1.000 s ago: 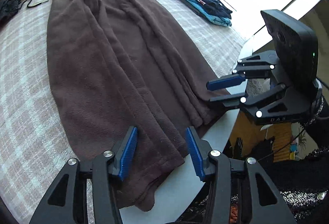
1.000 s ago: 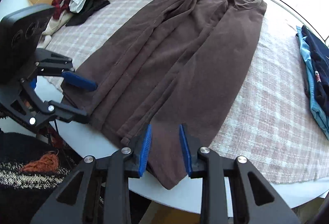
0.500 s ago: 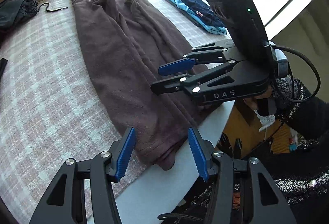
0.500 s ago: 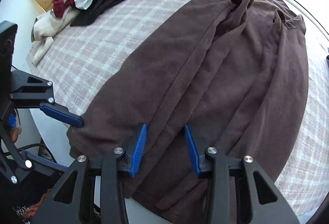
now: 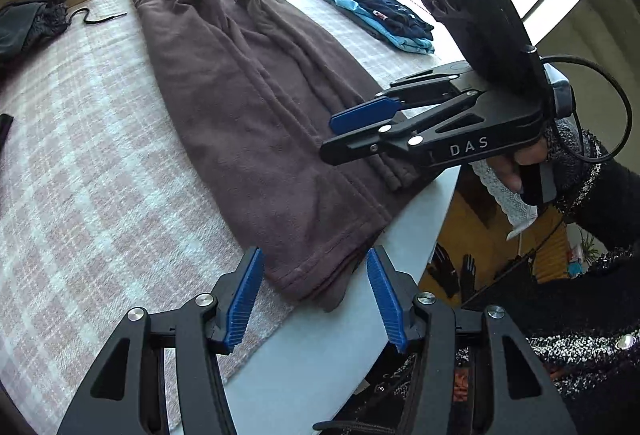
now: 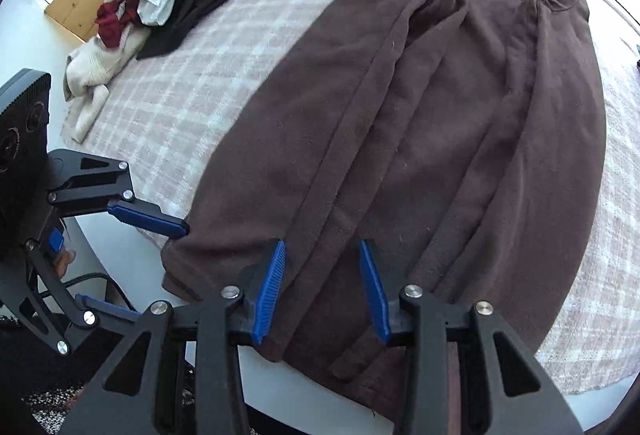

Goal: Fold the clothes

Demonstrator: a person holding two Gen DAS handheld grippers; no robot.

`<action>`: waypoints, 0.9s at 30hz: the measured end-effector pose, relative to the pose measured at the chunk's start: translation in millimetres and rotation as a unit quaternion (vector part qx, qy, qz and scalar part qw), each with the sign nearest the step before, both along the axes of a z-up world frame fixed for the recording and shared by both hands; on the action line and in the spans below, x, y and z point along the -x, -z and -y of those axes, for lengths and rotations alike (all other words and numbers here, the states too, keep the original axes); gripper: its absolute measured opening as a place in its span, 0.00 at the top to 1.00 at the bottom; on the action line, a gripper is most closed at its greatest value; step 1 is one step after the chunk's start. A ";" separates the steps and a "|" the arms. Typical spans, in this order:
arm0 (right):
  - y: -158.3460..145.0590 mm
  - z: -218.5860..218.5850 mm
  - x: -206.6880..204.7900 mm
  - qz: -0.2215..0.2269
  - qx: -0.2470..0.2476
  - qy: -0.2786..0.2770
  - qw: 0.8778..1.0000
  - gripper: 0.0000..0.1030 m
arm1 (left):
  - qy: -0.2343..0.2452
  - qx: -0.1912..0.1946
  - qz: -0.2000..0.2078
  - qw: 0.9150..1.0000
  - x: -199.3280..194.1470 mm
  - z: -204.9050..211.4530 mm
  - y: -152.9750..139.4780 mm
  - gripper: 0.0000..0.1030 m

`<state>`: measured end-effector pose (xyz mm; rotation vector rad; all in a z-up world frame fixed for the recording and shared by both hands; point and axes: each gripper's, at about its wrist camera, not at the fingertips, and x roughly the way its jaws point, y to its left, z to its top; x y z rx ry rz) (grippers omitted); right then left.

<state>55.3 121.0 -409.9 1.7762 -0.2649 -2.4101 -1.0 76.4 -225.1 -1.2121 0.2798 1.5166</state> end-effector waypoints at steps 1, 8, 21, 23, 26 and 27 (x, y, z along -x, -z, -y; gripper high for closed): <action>-1.8 -0.7 -3.7 0.008 0.001 0.000 1.000 0.62 | 0.016 0.009 0.012 1.000 -2.1 -7.5 7.4 0.43; -39.4 -57.6 -68.4 -0.034 -0.055 0.123 0.990 0.58 | 0.059 0.038 -0.014 0.997 2.3 -3.1 -9.6 0.39; -3.7 -103.5 -98.6 0.008 0.010 0.201 0.980 0.51 | -0.012 0.079 0.060 0.995 27.4 -15.3 15.9 0.37; -5.4 -104.0 -97.6 0.000 0.014 0.184 0.983 0.51 | -0.015 0.079 0.061 0.995 24.1 -18.4 17.4 0.36; -7.3 -107.2 -97.0 -0.005 0.019 0.162 0.987 0.58 | -0.022 0.077 0.062 0.995 22.3 -22.9 17.1 0.36; -7.6 -109.4 -96.9 -0.005 0.026 0.158 0.987 0.68 | -0.025 0.078 0.059 0.995 21.7 -24.4 16.9 0.36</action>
